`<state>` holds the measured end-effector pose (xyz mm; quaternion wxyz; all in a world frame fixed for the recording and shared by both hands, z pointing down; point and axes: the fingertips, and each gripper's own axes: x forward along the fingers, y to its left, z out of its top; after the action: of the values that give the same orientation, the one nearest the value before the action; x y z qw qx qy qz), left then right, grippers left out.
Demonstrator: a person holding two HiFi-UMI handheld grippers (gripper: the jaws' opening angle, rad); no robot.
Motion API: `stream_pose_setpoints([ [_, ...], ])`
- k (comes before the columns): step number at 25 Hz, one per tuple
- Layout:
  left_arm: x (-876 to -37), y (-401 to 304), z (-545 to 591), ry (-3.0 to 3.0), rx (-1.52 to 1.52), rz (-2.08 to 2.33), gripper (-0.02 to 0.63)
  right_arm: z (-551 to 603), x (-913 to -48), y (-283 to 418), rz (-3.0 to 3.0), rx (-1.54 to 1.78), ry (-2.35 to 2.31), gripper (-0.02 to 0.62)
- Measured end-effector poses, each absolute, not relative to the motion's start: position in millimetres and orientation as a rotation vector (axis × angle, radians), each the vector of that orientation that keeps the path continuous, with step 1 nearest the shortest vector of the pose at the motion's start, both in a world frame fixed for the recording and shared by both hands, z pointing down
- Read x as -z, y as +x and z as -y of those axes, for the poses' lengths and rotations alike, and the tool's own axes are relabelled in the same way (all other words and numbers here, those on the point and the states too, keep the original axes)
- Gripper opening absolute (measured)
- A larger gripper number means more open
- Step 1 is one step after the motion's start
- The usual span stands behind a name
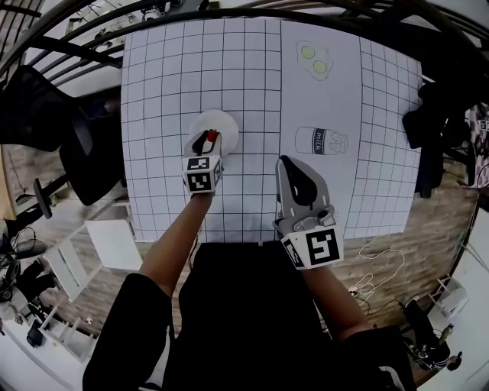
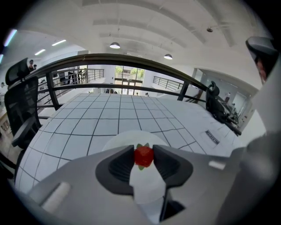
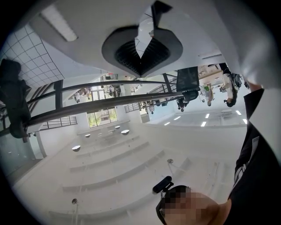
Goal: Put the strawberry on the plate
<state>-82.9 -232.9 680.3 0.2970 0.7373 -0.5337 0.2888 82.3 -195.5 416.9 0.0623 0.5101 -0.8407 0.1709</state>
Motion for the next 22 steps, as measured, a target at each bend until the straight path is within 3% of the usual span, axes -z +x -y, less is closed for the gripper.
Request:
stream_pose_setpoints([
  [22,-703.2,-87.3,235.0,1.919,-0.872,1.380,0.137,195.2,-424.6,91.6,2.570,-0.565,1.532,-0.003],
])
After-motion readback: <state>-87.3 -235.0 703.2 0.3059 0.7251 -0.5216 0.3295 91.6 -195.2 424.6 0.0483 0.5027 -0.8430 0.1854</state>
